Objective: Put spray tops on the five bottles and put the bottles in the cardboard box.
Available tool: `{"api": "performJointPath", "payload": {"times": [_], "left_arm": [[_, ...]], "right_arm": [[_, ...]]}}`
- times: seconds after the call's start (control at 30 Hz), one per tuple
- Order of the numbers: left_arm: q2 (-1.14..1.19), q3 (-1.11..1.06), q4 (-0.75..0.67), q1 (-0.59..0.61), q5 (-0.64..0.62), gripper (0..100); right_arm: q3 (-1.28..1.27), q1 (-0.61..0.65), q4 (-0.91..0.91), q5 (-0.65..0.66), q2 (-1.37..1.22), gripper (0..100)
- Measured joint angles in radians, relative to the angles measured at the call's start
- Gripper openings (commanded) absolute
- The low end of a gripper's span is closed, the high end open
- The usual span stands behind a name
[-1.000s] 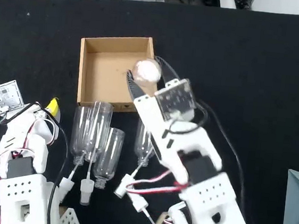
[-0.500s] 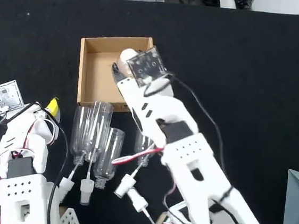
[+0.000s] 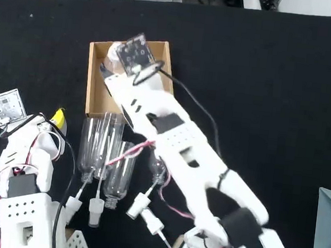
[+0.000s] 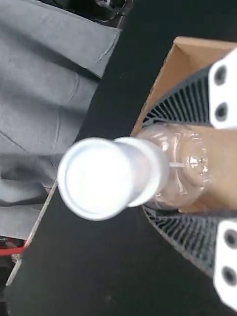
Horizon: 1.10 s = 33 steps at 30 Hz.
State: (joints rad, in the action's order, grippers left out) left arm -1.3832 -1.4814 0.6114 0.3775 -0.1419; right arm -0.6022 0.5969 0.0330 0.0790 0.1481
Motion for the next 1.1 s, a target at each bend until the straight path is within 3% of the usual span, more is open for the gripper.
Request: {"api": "performJointPath", "payload": {"times": [0.3,1.1], "left_arm": [[0.000,0.000,0.000,0.000,0.000,21],[0.000,0.000,0.000,0.000,0.000,21]], "right_arm": [[0.167,0.000,-0.005,-0.009,-0.206,8.6],[0.436,0.000,-0.005,-0.009,-0.468,8.6]]}}
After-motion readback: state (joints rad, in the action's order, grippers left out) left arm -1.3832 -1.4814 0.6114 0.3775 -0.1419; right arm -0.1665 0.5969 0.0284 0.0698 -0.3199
